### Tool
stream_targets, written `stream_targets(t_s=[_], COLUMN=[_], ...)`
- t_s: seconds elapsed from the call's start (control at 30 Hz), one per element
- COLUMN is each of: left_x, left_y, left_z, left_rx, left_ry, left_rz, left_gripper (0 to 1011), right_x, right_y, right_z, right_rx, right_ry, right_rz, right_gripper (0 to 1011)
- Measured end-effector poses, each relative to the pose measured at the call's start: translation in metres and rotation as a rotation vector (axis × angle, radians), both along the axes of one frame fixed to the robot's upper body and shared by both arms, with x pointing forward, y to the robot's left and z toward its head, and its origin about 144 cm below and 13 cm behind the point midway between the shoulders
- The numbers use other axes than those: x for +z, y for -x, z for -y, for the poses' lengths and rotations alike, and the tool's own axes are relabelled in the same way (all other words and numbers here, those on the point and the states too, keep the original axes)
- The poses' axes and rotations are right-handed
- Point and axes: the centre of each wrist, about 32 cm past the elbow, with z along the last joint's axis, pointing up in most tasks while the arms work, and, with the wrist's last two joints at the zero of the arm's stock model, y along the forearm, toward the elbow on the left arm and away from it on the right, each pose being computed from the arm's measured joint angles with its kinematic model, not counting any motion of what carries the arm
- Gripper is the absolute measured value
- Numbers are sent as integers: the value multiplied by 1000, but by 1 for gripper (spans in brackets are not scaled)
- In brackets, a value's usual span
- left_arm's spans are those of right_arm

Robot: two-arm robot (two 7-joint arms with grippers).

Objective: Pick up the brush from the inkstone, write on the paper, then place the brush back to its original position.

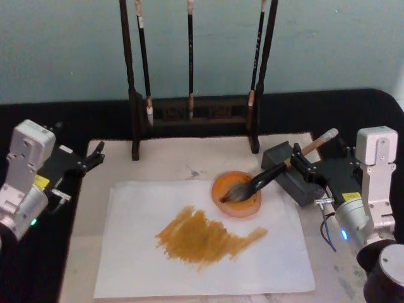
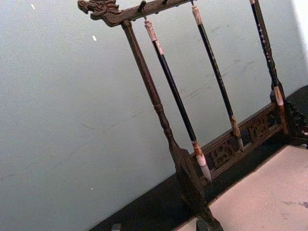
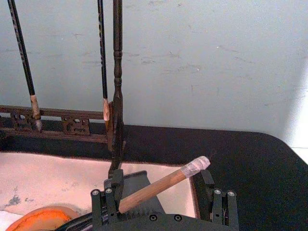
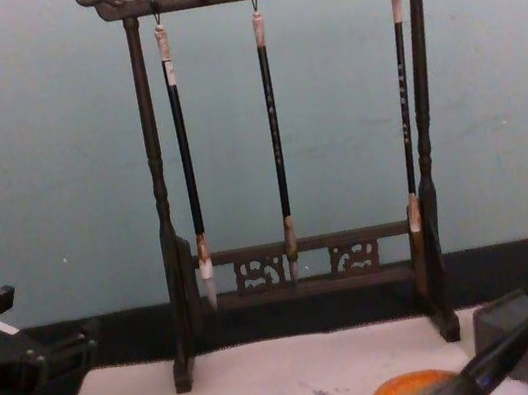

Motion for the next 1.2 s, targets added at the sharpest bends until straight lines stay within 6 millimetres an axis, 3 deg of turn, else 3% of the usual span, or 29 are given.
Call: stream_targets(t_s=[1.2], left_x=[0], left_y=[0], left_z=[0], left_rx=[0], left_ry=[0], left_rz=[0], left_gripper=[1010], right_x=[0], right_y=[0], right_z=[0], right_rx=[0], right_ry=[0], right_rz=[0], right_gripper=[1000])
